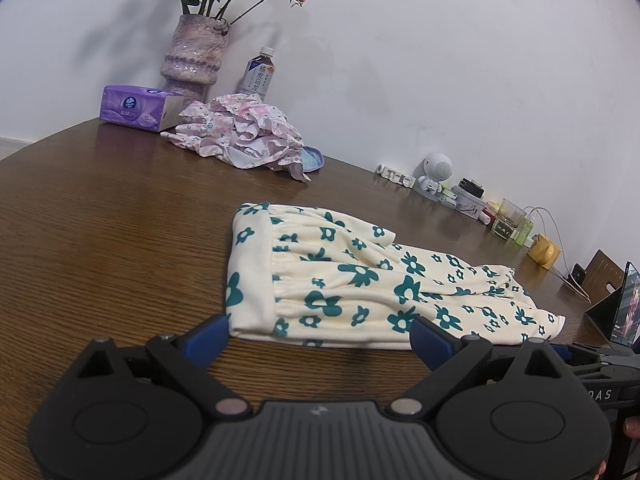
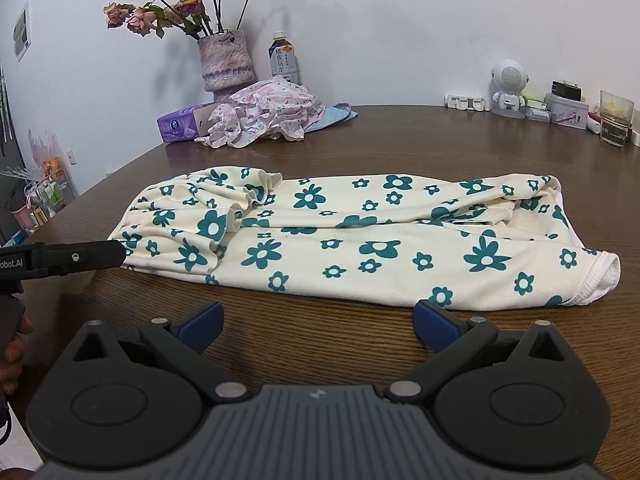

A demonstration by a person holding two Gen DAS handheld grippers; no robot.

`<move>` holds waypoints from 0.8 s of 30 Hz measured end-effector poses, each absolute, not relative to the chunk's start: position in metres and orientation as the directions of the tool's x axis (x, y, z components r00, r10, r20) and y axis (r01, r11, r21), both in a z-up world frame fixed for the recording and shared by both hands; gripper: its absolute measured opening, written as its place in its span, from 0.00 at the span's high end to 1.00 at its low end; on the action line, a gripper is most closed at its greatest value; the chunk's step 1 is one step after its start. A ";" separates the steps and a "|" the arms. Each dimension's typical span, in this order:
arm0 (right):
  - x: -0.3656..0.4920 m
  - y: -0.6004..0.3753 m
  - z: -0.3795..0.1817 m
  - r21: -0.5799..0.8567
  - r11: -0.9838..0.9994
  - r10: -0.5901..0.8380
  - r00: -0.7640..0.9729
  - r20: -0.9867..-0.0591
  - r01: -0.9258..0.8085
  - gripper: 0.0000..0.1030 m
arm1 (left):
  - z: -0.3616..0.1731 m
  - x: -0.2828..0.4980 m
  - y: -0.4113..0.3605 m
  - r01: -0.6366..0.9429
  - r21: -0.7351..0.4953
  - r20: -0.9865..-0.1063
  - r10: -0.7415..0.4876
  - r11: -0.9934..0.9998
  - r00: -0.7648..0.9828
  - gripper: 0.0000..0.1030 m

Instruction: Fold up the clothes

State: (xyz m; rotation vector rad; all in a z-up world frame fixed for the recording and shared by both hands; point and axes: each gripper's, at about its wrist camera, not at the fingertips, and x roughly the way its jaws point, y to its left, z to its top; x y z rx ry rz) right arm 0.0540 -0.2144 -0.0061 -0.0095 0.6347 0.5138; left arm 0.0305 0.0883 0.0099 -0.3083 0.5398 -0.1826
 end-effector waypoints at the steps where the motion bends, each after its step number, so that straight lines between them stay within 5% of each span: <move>1: 0.054 -0.214 -0.006 0.146 0.875 0.456 0.685 -0.569 -0.461 0.00 | 0.010 0.031 0.088 0.090 -0.335 -0.476 -0.250 0.938 0.843 0.06; 24: 0.055 -0.210 -0.005 0.130 0.873 0.453 0.682 -0.574 -0.470 0.00 | 0.011 0.033 0.091 0.095 -0.339 -0.473 -0.256 0.936 0.843 0.05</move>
